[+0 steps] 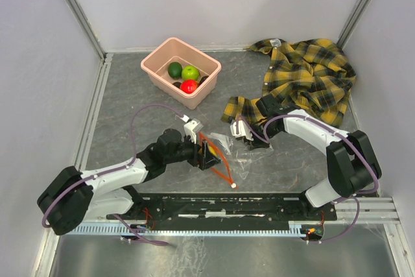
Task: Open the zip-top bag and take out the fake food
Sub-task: Pick up the fake fruit from the zipper food storage bag.
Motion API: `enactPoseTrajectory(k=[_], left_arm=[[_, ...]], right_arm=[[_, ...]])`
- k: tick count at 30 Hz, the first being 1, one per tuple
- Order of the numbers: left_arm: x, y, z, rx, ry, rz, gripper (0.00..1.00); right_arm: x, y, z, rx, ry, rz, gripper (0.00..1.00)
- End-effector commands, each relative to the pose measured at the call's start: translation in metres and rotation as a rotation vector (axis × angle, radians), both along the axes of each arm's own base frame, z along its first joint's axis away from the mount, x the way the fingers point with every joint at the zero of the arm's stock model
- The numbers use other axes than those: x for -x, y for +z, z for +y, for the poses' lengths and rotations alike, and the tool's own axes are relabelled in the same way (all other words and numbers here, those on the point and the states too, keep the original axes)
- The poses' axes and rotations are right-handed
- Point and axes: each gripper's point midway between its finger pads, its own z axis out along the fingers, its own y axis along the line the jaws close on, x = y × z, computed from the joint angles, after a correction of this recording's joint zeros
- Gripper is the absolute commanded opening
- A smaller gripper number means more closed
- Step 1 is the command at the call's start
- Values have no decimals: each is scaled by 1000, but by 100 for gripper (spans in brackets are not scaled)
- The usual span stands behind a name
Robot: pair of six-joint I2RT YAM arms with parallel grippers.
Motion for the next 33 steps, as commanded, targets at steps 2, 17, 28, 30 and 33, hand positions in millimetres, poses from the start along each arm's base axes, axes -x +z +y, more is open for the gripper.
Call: enactPoseTrajectory(k=[2, 17, 28, 30, 33], left_arm=[[-8, 18, 4, -17, 16, -33, 39], [-15, 59, 20, -2, 36, 7, 39], [-40, 110, 25, 48, 71, -70, 40], [-44, 117, 24, 58, 73, -80, 40], [-52, 127, 25, 64, 86, -95, 40]], right_arm=[[-5, 6, 1, -16, 0, -28, 2], [-4, 4, 1, -13, 0, -28, 2], [-5, 6, 0, -15, 0, -30, 2], [-4, 5, 0, -16, 1, -28, 2], [-4, 5, 0, -15, 2, -29, 2]])
